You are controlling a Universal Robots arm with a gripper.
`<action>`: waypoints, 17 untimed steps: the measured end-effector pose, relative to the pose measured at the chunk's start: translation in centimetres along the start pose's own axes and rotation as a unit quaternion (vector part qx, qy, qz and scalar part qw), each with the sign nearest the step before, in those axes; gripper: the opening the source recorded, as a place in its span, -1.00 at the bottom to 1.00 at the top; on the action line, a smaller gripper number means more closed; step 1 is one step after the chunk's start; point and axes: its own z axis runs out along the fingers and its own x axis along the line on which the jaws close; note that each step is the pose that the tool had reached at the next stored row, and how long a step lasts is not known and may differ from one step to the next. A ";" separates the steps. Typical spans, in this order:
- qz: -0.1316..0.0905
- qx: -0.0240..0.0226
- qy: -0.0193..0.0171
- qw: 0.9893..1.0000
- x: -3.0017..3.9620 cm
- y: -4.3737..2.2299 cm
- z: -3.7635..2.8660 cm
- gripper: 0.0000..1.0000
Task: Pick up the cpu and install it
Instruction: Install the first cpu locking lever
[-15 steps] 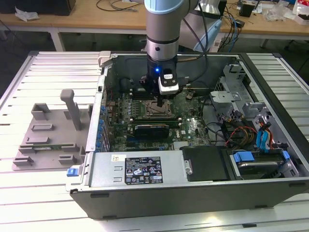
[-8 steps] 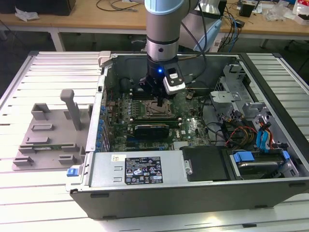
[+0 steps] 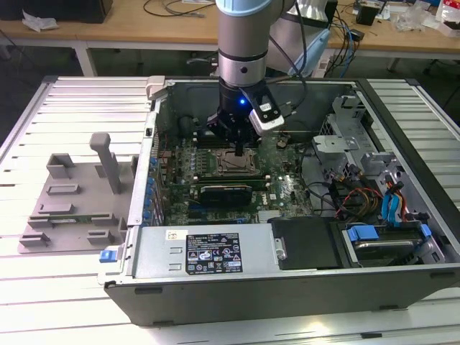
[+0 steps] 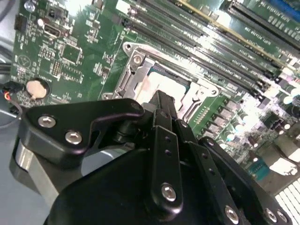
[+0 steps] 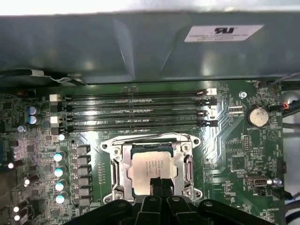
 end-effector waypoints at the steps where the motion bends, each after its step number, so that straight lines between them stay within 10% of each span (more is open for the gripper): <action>1: 0.000 0.000 0.000 1.000 -0.01 0.00 -0.11 -0.79; 17: 0.000 0.007 0.000 1.000 -0.04 -0.03 -0.75 -0.79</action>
